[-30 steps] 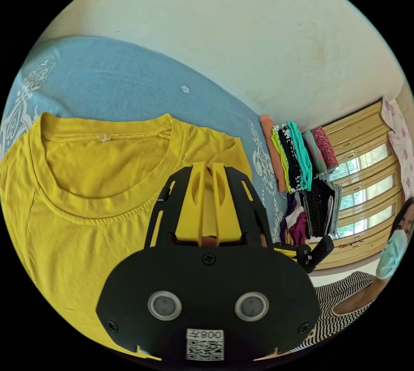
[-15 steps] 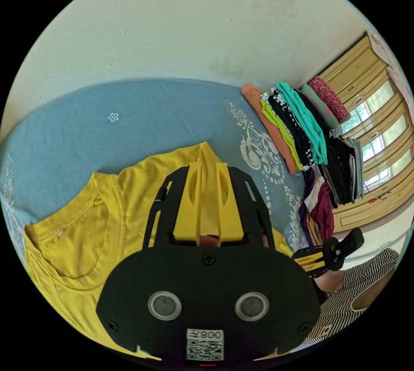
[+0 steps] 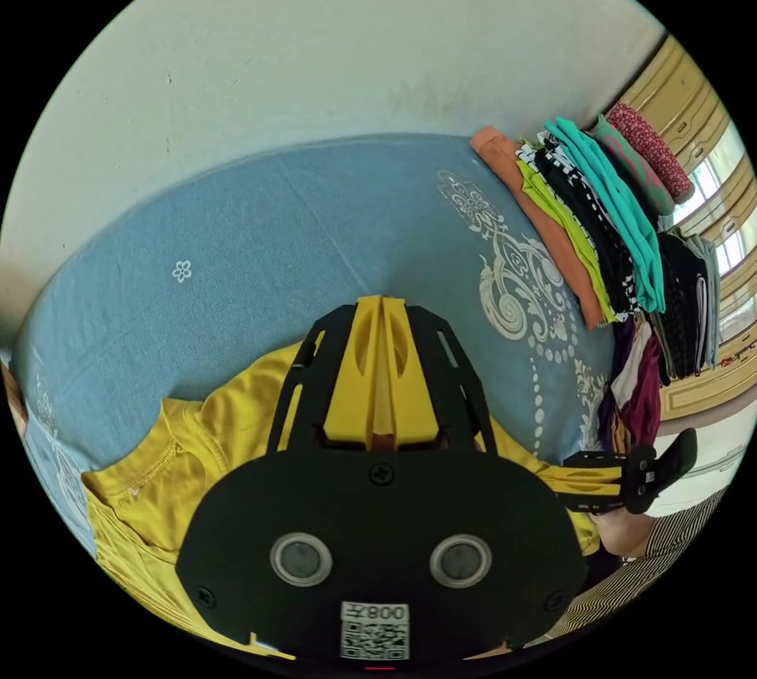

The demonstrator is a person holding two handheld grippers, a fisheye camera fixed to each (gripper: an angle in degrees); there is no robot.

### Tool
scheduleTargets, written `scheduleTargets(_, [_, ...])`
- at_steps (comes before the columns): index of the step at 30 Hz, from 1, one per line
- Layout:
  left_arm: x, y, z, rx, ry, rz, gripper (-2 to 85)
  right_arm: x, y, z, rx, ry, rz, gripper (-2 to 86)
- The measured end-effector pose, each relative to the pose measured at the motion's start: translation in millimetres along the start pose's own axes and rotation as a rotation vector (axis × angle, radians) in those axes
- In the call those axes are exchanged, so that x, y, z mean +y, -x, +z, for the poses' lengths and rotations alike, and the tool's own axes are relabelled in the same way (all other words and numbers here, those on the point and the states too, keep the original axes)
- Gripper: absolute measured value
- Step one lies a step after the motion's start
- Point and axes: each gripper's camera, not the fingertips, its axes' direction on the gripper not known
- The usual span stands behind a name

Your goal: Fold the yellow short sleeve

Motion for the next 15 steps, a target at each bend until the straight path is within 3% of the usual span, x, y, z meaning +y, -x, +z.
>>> scheduleTargets(3, [21.2, -1.7, -17.7, -0.006, -0.084, -0.001, 0.5, 0.2, 6.9, -0.6, 0.023, -0.002, -0.011, 0.0])
scheduleTargets(6, [47.8, -5.9, -32.0, 0.099, -0.114, 0.042, 0.6, -0.1, 14.5, -0.4, 0.046, -0.002, -0.023, 0.0])
scheduleTargets(8, [60.9, -14.5, -26.4, 0.164, -0.067, 0.09, 0.6, -0.3, 18.9, -0.5, 0.058, -0.003, -0.028, 0.1])
scheduleTargets(11, [72.0, -29.9, 0.2, 0.088, 0.07, 0.134, 0.4, -1.4, 27.4, -0.2, 0.083, 0.001, -0.036, 0.1])
scheduleTargets(15, [87.9, -25.6, -12.5, 0.125, -0.005, 0.085, 0.3, -0.4, 37.7, -6.9, 0.077, 0.015, -0.042, 0.1])
